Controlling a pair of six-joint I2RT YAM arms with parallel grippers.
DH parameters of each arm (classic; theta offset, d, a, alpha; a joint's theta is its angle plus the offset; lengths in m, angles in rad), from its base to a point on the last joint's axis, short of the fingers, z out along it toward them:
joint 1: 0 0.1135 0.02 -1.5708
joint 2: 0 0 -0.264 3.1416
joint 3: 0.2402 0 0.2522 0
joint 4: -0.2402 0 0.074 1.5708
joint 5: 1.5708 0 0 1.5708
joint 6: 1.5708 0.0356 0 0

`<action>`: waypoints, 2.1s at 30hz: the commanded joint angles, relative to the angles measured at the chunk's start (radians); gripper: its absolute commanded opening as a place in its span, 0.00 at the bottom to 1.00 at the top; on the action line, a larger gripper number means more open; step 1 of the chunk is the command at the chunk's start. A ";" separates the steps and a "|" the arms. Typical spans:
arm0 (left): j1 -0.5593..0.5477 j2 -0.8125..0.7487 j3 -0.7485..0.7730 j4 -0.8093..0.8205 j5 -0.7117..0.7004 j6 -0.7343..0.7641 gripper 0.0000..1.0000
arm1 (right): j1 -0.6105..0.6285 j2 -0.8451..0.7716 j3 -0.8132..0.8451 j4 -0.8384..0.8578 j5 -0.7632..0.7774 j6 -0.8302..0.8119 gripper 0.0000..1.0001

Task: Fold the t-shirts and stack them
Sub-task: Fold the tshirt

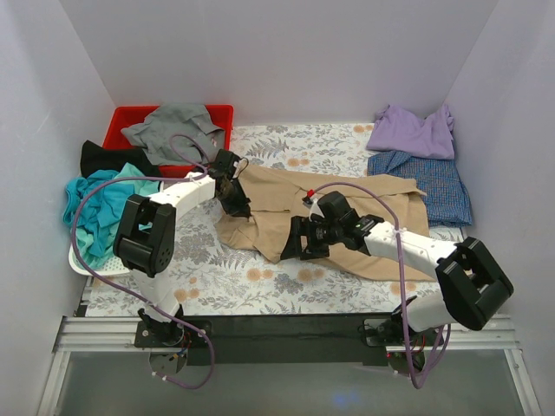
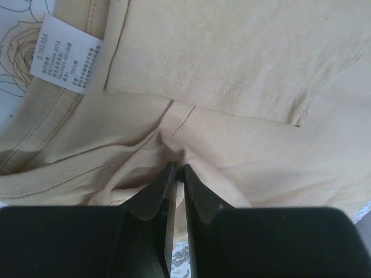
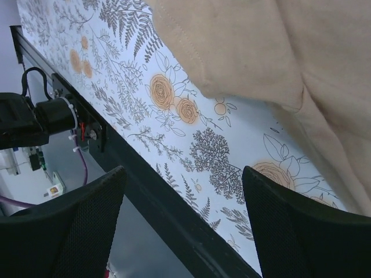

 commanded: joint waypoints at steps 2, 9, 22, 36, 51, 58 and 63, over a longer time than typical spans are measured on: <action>0.004 -0.027 -0.015 0.031 -0.005 0.018 0.09 | 0.034 0.041 0.048 0.047 0.046 0.043 0.85; 0.007 -0.032 -0.021 0.040 0.007 0.035 0.09 | 0.057 0.148 0.070 0.163 0.111 0.044 0.79; 0.013 -0.043 -0.035 0.037 -0.009 0.070 0.09 | 0.113 0.315 0.153 0.180 0.148 0.059 0.53; 0.033 -0.046 -0.036 0.026 -0.017 0.084 0.09 | 0.127 0.233 0.176 0.093 0.215 -0.003 0.01; 0.064 -0.066 -0.048 -0.003 -0.046 0.090 0.08 | 0.060 0.257 0.344 -0.036 0.398 -0.158 0.01; 0.064 -0.093 -0.110 0.003 -0.045 0.092 0.08 | 0.014 0.321 0.358 -0.099 0.600 -0.160 0.01; 0.064 -0.121 -0.156 0.002 -0.066 0.092 0.08 | -0.025 0.380 0.377 -0.102 0.669 -0.164 0.03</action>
